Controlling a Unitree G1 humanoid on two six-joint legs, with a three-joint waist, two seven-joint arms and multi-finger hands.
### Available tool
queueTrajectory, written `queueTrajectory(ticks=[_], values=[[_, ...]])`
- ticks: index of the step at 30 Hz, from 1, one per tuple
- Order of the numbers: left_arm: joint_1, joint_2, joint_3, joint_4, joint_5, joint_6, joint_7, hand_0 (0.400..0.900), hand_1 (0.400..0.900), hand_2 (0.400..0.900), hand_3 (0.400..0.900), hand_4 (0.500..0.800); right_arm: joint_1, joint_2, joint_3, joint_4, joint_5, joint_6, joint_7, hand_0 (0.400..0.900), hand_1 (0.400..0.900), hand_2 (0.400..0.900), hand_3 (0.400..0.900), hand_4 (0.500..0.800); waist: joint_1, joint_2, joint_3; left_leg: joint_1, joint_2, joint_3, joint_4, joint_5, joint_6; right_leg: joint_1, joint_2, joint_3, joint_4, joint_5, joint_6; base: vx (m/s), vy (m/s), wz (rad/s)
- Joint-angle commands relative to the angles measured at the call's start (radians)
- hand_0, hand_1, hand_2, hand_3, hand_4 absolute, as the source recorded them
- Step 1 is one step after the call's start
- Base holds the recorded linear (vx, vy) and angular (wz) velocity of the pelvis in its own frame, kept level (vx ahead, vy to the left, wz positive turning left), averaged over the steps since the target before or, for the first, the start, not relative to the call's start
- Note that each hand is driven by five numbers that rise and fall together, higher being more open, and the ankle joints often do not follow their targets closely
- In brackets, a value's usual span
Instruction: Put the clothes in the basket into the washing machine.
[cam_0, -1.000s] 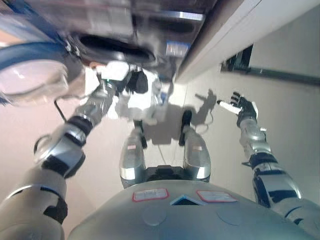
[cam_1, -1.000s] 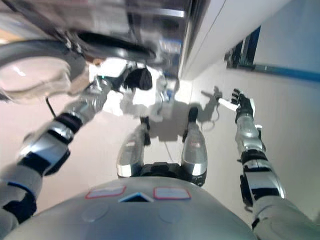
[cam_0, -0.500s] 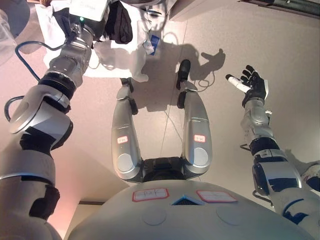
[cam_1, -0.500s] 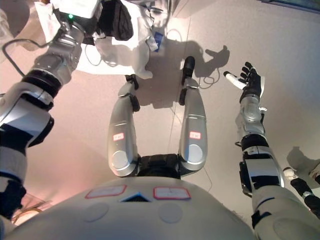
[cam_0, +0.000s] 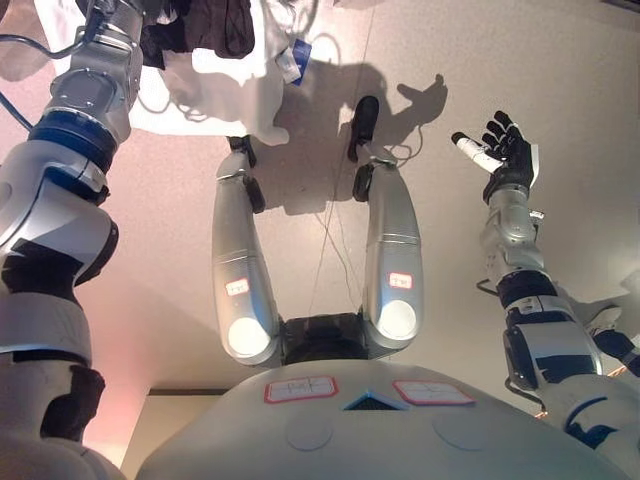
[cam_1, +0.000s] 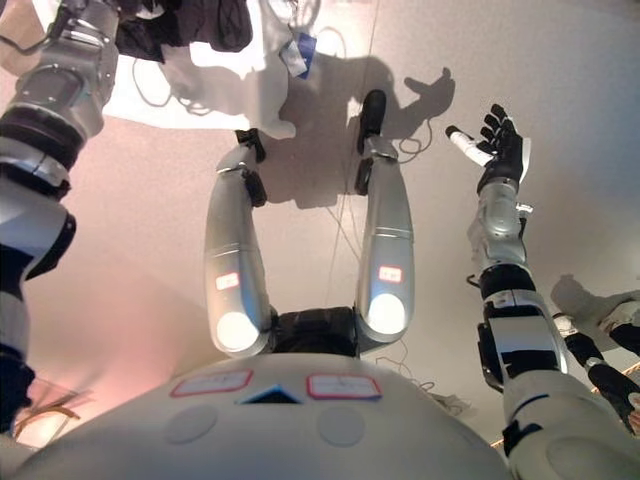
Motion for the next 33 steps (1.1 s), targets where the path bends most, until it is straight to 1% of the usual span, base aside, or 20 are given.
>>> queueTrajectory(ticks=[1, 7, 13, 23, 33], values=[[0.001, 0.043, 0.045, -0.008, -0.041, 0.000, 0.030, 0.900, 0.900, 0.900, 0.900, 0.800, 0.113, -0.041, -0.022, -0.041, 0.038, -0.049, -0.036, 0.900, 0.900, 0.900, 0.900, 0.800, -0.002, 0.011, -0.106, -0.039, -0.004, -0.033, 0.065, -0.114, 0.004, 0.011, -0.007, 0.011, 0.076, -0.100, 0.048, -0.01, 0.008, 0.04], [0.019, 0.061, 0.043, -0.041, -0.097, -0.044, 0.006, 0.900, 0.900, 0.900, 0.900, 0.800, 0.108, -0.048, -0.025, -0.034, 0.044, -0.046, -0.025, 0.900, 0.900, 0.900, 0.900, 0.800, 0.000, 0.015, -0.115, -0.071, -0.009, -0.036, 0.097, -0.126, 0.007, -0.024, -0.008, 0.018, 0.105, -0.111, 0.041, 0.00, 0.000, 0.00], [0.031, 0.065, 0.045, -0.031, -0.129, -0.056, 0.006, 0.900, 0.900, 0.900, 0.900, 0.800, 0.098, -0.054, -0.013, -0.021, 0.043, -0.047, -0.016, 0.900, 0.900, 0.900, 0.900, 0.800, -0.003, 0.017, -0.121, -0.095, -0.009, -0.034, 0.120, -0.134, 0.011, -0.045, -0.008, 0.019, 0.118, -0.118, 0.037, 0.00, 0.009, -0.04], [0.026, 0.058, 0.035, -0.030, -0.139, -0.063, 0.002, 0.900, 0.900, 0.900, 0.900, 0.800, 0.091, -0.050, -0.015, -0.003, 0.051, -0.053, -0.012, 0.900, 0.900, 0.900, 0.900, 0.800, -0.010, 0.019, -0.131, -0.126, -0.019, -0.031, 0.119, -0.137, 0.018, -0.074, -0.013, 0.019, 0.113, -0.111, 0.041, 0.00, 0.000, 0.00], [0.021, 0.060, 0.027, -0.043, -0.157, -0.073, -0.008, 0.900, 0.900, 0.900, 0.900, 0.800, 0.089, -0.051, -0.013, 0.003, 0.064, -0.057, -0.003, 0.900, 0.900, 0.900, 0.900, 0.800, -0.012, 0.017, -0.139, -0.159, -0.029, -0.020, 0.144, -0.154, 0.030, -0.101, -0.020, 0.031, 0.118, -0.109, 0.046, 0.00, 0.003, 0.00]])
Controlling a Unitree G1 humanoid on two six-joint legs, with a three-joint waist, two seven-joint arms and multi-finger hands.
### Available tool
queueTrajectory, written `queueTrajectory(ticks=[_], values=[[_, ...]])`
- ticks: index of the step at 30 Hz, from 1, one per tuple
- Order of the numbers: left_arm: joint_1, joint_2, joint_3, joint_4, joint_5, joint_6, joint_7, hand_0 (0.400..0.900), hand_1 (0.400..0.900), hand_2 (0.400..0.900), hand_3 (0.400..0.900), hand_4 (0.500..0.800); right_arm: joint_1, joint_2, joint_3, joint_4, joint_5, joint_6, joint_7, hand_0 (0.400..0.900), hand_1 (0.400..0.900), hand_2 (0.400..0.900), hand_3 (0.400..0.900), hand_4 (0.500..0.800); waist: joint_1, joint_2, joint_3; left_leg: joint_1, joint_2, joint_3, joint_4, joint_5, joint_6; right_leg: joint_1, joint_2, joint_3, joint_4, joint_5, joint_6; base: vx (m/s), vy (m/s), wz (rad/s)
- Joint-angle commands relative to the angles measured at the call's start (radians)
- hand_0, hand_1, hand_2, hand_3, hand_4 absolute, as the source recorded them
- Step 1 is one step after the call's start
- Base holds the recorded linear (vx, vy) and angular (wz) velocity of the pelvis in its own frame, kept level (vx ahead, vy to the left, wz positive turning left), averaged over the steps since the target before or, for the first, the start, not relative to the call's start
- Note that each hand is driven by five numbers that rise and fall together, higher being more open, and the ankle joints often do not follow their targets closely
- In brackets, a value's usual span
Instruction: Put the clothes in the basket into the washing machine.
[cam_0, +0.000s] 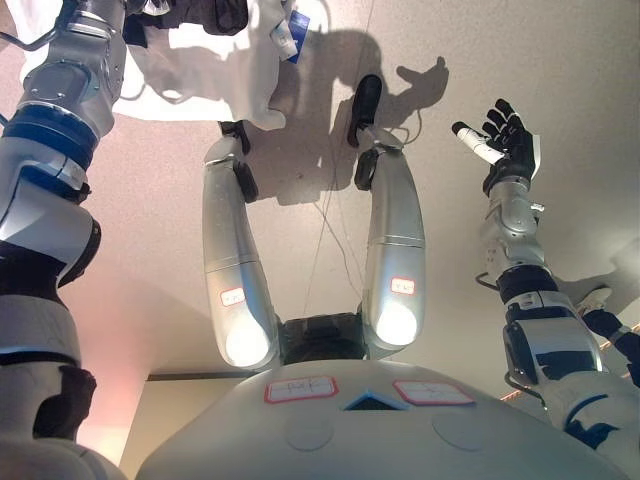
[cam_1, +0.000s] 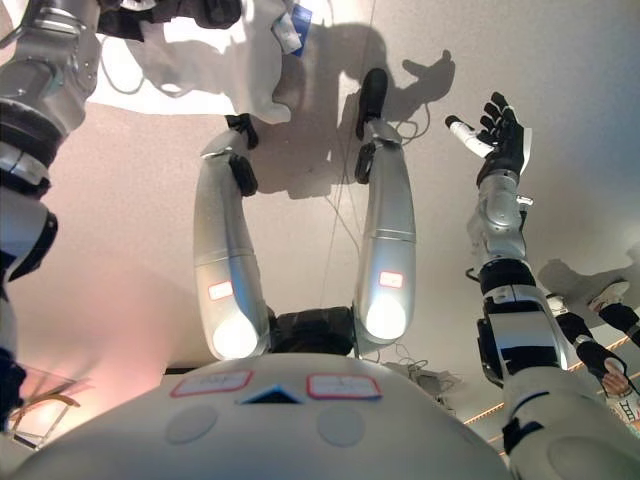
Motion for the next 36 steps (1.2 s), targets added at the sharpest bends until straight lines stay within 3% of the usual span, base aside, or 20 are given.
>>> queueTrajectory(ticks=[1, 20, 36], values=[[0.025, 0.009, 0.026, -0.007, -0.025, -0.021, 0.032, 0.900, 0.900, 0.900, 0.900, 0.800, 0.117, -0.050, -0.013, -0.002, 0.042, -0.041, -0.012, 0.900, 0.900, 0.900, 0.900, 0.800, 0.002, 0.024, -0.139, -0.020, -0.013, -0.023, 0.039, -0.116, 0.010, 0.024, 0.004, 0.010, 0.049, -0.099, 0.043, 0.00, 0.000, 0.00], [0.007, 0.044, 0.015, 0.006, -0.049, -0.022, 0.029, 0.900, 0.900, 0.900, 0.900, 0.800, 0.119, -0.074, -0.020, -0.027, 0.050, -0.050, -0.010, 0.900, 0.900, 0.900, 0.900, 0.800, -0.008, 0.005, -0.136, -0.134, -0.017, -0.019, 0.190, -0.181, 0.032, -0.081, 0.006, 0.023, 0.157, -0.128, 0.040, 0.01, 0.017, -0.03], [0.012, 0.060, 0.006, 0.014, -0.082, -0.040, -0.012, 0.900, 0.900, 0.900, 0.900, 0.800, 0.127, -0.087, -0.036, -0.056, 0.067, -0.052, 0.001, 0.900, 0.900, 0.900, 0.900, 0.800, -0.017, -0.007, -0.133, -0.210, -0.025, -0.007, 0.258, -0.215, 0.051, -0.148, 0.012, 0.038, 0.190, -0.128, 0.042, 0.01, 0.026, -0.04]])
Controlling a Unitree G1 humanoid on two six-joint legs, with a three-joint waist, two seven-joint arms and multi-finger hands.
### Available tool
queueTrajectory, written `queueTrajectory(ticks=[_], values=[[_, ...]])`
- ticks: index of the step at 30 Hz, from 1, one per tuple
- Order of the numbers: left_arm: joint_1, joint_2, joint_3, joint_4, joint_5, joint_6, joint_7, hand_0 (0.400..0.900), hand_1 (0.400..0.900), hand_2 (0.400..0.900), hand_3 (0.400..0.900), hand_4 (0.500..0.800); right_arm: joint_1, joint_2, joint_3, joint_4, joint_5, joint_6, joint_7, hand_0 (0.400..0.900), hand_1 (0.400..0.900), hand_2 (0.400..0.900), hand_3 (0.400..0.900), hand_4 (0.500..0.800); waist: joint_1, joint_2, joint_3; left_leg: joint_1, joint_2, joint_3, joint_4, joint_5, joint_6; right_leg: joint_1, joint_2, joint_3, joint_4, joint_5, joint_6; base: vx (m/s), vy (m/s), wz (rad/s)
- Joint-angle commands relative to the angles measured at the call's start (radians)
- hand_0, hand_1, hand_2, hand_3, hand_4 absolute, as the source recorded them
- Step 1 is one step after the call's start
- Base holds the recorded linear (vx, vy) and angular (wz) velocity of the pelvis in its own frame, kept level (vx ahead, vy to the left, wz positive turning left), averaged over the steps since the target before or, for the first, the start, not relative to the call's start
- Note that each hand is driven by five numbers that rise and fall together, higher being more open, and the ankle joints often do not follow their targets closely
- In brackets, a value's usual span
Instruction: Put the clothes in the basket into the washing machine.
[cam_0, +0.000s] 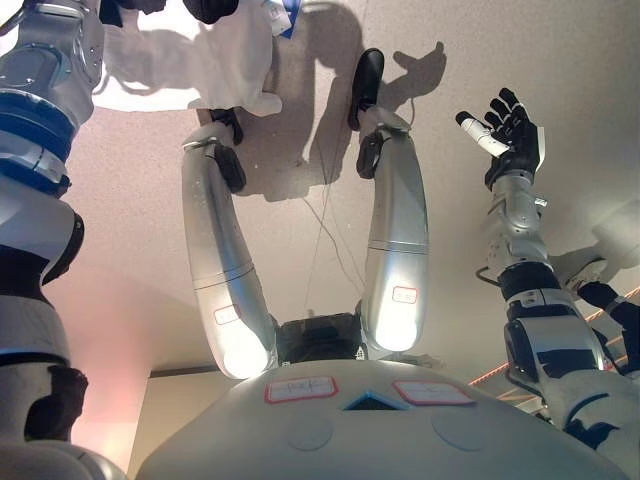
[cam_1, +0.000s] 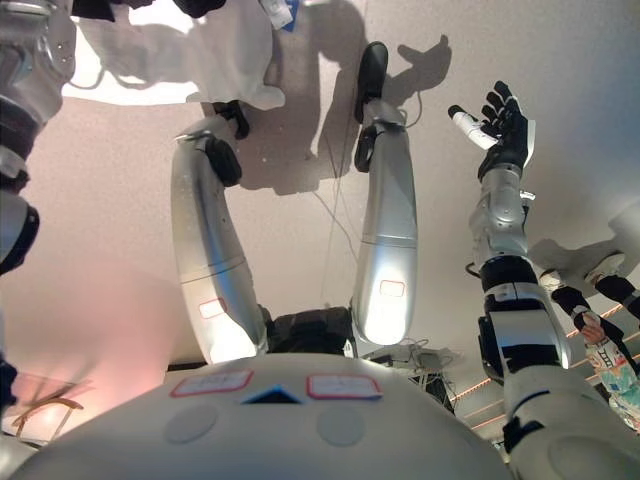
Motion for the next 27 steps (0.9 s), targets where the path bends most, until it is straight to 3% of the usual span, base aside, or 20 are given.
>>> queueTrajectory(ticks=[1, 21, 22, 23, 24, 25, 27], values=[[0.048, 0.007, 0.005, 0.015, -0.022, -0.015, 0.012, 0.900, 0.900, 0.900, 0.900, 0.800, 0.133, -0.084, -0.024, -0.025, 0.047, -0.045, -0.017, 0.900, 0.900, 0.900, 0.900, 0.800, 0.000, 0.012, -0.120, 0.023, -0.026, -0.022, 0.014, -0.118, -0.001, 0.043, 0.019, -0.017, 0.066, -0.109, 0.025, 0.01, 0.020, -0.04], [0.067, -0.008, 0.001, 0.033, -0.050, -0.030, -0.021, 0.900, 0.900, 0.900, 0.900, 0.800, 0.141, -0.098, -0.031, -0.045, 0.037, -0.043, -0.011, 0.900, 0.900, 0.900, 0.900, 0.800, -0.009, 0.011, -0.142, 0.001, -0.021, -0.018, 0.022, -0.112, 0.001, 0.008, 0.030, -0.017, 0.071, -0.101, 0.019, 0.00, 0.006, -0.02], [0.069, -0.009, 0.003, 0.034, -0.051, -0.031, -0.021, 0.827, 0.827, 0.827, 0.827, 0.756, 0.142, -0.097, -0.031, -0.044, 0.036, -0.043, -0.011, 0.900, 0.900, 0.900, 0.900, 0.800, -0.009, 0.011, -0.143, 0.001, -0.021, -0.017, 0.021, -0.111, 0.000, 0.008, 0.030, -0.018, 0.071, -0.100, 0.018, 0.00, 0.000, 0.00], [0.070, -0.009, 0.004, 0.034, -0.052, -0.031, -0.021, 0.794, 0.794, 0.794, 0.794, 0.736, 0.142, -0.097, -0.031, -0.044, 0.037, -0.043, -0.011, 0.900, 0.900, 0.900, 0.900, 0.800, -0.009, 0.011, -0.144, 0.001, -0.021, -0.017, 0.019, -0.111, 0.000, 0.009, 0.030, -0.018, 0.068, -0.099, 0.019, 0.00, 0.000, 0.00], [0.069, -0.008, 0.004, 0.034, -0.053, -0.031, -0.021, 0.669, 0.669, 0.669, 0.669, 0.661, 0.142, -0.097, -0.031, -0.045, 0.037, -0.043, -0.010, 0.900, 0.900, 0.900, 0.900, 0.800, -0.009, 0.012, -0.145, 0.001, -0.022, -0.016, 0.018, -0.110, 0.000, 0.009, 0.030, -0.019, 0.067, -0.098, 0.019, 0.00, 0.000, 0.00], [0.069, -0.008, 0.003, 0.035, -0.052, -0.031, -0.023, 0.400, 0.400, 0.400, 0.400, 0.500, 0.142, -0.096, -0.031, -0.046, 0.037, -0.043, -0.009, 0.900, 0.900, 0.900, 0.900, 0.800, -0.010, 0.012, -0.145, 0.001, -0.022, -0.017, 0.017, -0.110, 0.000, 0.010, 0.031, -0.019, 0.065, -0.097, 0.019, 0.00, 0.000, 0.00], [0.069, -0.009, 0.003, 0.035, -0.052, -0.032, -0.021, 0.400, 0.400, 0.400, 0.400, 0.500, 0.142, -0.096, -0.031, -0.045, 0.037, -0.045, -0.009, 0.900, 0.900, 0.900, 0.900, 0.800, -0.010, 0.012, -0.146, 0.001, -0.022, -0.018, 0.014, -0.109, 0.001, 0.010, 0.033, -0.019, 0.062, -0.096, 0.019, 0.00, 0.000, 0.00]])
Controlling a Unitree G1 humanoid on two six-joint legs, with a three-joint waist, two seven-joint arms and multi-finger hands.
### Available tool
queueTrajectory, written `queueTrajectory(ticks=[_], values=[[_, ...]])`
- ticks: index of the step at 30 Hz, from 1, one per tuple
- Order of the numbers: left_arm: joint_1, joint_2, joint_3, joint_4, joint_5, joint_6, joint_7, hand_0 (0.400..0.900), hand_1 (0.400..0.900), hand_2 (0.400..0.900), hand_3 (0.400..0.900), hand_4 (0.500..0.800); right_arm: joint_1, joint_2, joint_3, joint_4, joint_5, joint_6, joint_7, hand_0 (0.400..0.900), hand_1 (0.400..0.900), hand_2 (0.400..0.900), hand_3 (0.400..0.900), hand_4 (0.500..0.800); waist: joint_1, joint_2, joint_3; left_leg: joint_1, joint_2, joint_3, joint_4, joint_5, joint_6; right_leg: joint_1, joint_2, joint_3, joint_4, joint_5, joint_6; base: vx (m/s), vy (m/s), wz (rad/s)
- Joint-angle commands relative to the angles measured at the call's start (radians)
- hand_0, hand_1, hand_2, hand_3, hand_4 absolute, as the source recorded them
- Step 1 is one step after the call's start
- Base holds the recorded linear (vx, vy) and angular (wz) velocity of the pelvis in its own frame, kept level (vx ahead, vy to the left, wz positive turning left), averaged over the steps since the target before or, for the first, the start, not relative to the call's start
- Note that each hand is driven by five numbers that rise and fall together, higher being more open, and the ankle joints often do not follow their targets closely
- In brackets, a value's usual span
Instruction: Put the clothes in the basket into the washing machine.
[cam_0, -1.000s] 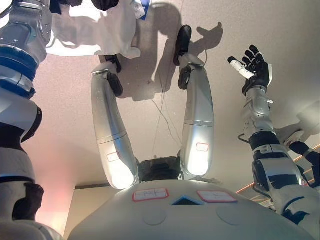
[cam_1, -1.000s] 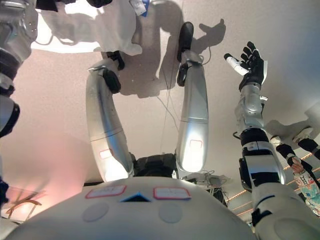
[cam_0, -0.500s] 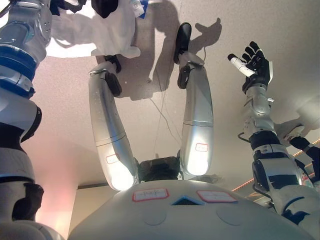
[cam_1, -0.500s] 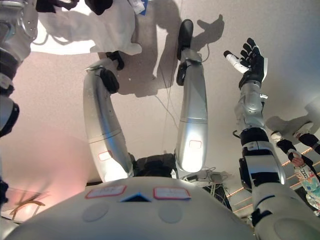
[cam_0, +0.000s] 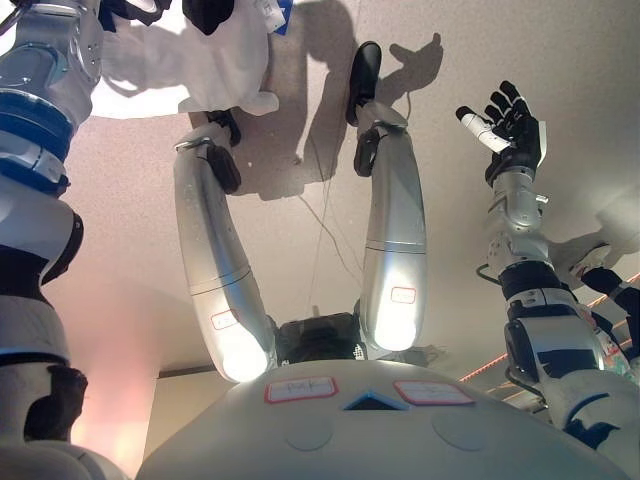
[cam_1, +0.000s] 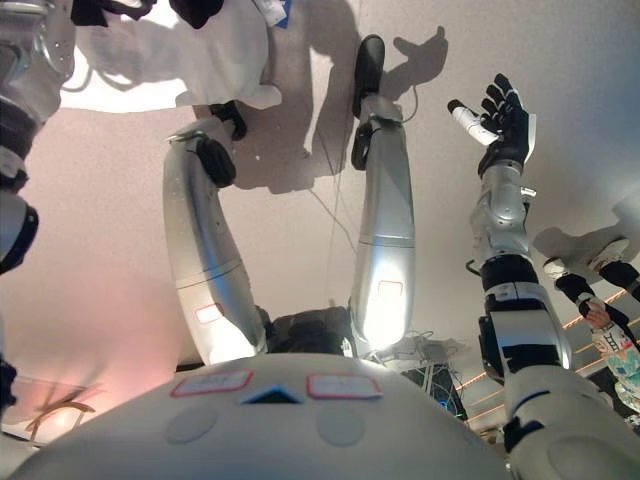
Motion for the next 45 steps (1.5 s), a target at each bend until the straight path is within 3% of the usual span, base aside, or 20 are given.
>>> queueTrajectory(ticks=[1, 10, 22, 29, 34, 40, 45], values=[[0.068, -0.011, 0.002, 0.031, -0.013, -0.017, 0.020, 0.400, 0.400, 0.400, 0.400, 0.500, 0.140, -0.093, -0.028, -0.024, 0.037, -0.042, -0.017, 0.900, 0.900, 0.900, 0.900, 0.800, 0.010, 0.020, -0.143, 0.025, -0.026, -0.041, -0.019, -0.082, -0.011, 0.038, 0.030, -0.046, 0.059, -0.097, 0.017, 0.00, 0.000, 0.00], [0.072, -0.017, 0.012, 0.039, -0.026, -0.019, 0.018, 0.400, 0.400, 0.400, 0.400, 0.500, 0.141, -0.088, -0.019, -0.021, 0.037, -0.043, -0.013, 0.900, 0.900, 0.900, 0.900, 0.800, 0.009, 0.021, -0.145, 0.043, -0.025, -0.042, -0.048, -0.068, -0.013, 0.056, 0.034, -0.050, 0.036, -0.087, 0.018, 0.00, 0.000, 0.00], [0.074, -0.031, 0.035, 0.043, -0.044, -0.019, 0.025, 0.400, 0.400, 0.400, 0.400, 0.500, 0.142, -0.084, -0.009, -0.024, 0.032, -0.042, -0.014, 0.900, 0.900, 0.900, 0.900, 0.800, 0.009, 0.023, -0.138, 0.143, -0.019, -0.051, -0.188, 0.002, -0.040, 0.147, 0.040, -0.066, -0.072, -0.050, 0.016, -0.02, -0.030, 0.04], [0.114, -0.065, 0.106, 0.033, -0.108, -0.031, 0.033, 0.400, 0.400, 0.400, 0.400, 0.500, 0.140, -0.073, -0.011, -0.002, 0.024, -0.041, -0.025, 0.900, 0.900, 0.900, 0.900, 0.800, 0.014, 0.023, -0.129, 0.273, -0.016, -0.051, -0.343, 0.075, -0.068, 0.274, 0.048, -0.086, -0.206, -0.002, 0.020, -0.02, -0.059, 0.09], [0.157, -0.102, 0.192, 0.046, -0.210, -0.050, 0.024, 0.400, 0.400, 0.400, 0.400, 0.500, 0.157, -0.069, -0.030, -0.003, 0.017, -0.035, -0.021, 0.900, 0.900, 0.900, 0.900, 0.800, 0.009, 0.025, -0.134, 0.380, -0.015, -0.050, -0.472, 0.136, -0.086, 0.374, 0.055, -0.095, -0.312, 0.035, 0.024, 0.00, -0.046, 0.08], [0.182, -0.160, 0.322, 0.101, -0.455, -0.082, -0.017, 0.400, 0.400, 0.400, 0.400, 0.500, 0.157, -0.061, -0.049, 0.021, 0.019, -0.018, -0.013, 0.900, 0.900, 0.900, 0.900, 0.800, -0.001, 0.020, -0.138, 0.483, -0.009, -0.039, -0.632, 0.214, -0.103, 0.460, 0.064, -0.102, -0.448, 0.098, 0.036, 0.00, -0.017, 0.02], [0.232, -0.208, 0.437, 0.081, -0.671, -0.119, -0.032, 0.400, 0.400, 0.400, 0.400, 0.500, 0.160, -0.046, -0.068, 0.034, 0.016, -0.009, -0.012, 0.900, 0.900, 0.900, 0.900, 0.800, -0.001, 0.021, -0.139, 0.547, -0.014, -0.016, -0.755, 0.301, -0.115, 0.514, 0.064, -0.108, -0.554, 0.169, 0.046, -0.05, 0.013, -0.02]])
